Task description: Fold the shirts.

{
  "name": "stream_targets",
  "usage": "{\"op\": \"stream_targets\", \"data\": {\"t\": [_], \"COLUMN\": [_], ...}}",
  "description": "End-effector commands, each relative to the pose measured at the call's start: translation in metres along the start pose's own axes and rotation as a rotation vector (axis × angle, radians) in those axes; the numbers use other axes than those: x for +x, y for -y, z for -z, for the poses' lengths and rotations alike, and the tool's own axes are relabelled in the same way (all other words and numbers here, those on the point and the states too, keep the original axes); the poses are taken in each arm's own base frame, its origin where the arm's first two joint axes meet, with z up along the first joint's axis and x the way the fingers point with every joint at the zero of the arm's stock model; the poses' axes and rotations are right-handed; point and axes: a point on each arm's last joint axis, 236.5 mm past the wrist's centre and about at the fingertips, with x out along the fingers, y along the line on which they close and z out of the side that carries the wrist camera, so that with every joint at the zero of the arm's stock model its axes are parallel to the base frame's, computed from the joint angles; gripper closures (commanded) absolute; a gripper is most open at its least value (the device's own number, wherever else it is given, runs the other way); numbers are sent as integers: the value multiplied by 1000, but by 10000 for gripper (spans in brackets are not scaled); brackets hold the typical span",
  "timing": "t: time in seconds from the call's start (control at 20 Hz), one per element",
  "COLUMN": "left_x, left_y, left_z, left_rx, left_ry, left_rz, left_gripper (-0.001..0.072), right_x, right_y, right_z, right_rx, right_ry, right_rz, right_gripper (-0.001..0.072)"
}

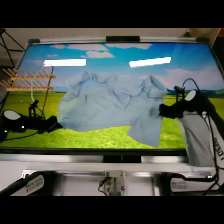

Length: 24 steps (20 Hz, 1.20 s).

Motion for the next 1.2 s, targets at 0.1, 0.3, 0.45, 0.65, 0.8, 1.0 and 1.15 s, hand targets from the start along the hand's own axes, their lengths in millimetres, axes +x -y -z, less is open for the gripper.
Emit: {"op": "stream_targets", "data": {"t": [0.1, 0.3, 0.45, 0.65, 0.8, 1.0, 1.15], "left_x": [-7, -105, -289, -544, -614, -622, -599], "left_y": [5, 73, 187, 320, 337, 317, 301], "left_z": [-11, -95, -139, -39, 41, 86, 87], "left_rx": [17, 247, 508, 778, 771, 715, 696], "left_ry": [29, 345, 831, 1527, 1735, 1766, 1665], "left_rz": [1, 19, 44, 123, 159, 71, -10], "left_gripper": [684, 686, 685, 685, 685, 684, 685], "right_x": [-2, -109, -292, -553, -637, -656, -649], "right_y": [-25, -58, -113, -171, -186, -192, -183], "right_z": [-8, -62, -100, -30, 58, 130, 142], "right_rx": [-42, -200, -353, -474, -525, -558, -526], "right_ry": [23, 300, 763, 1443, 1681, 1735, 1701], "right_rz": [-101, -106, -104, -83, -75, -81, -51], "right_gripper": [660, 660, 660, 660, 660, 660, 660]}}
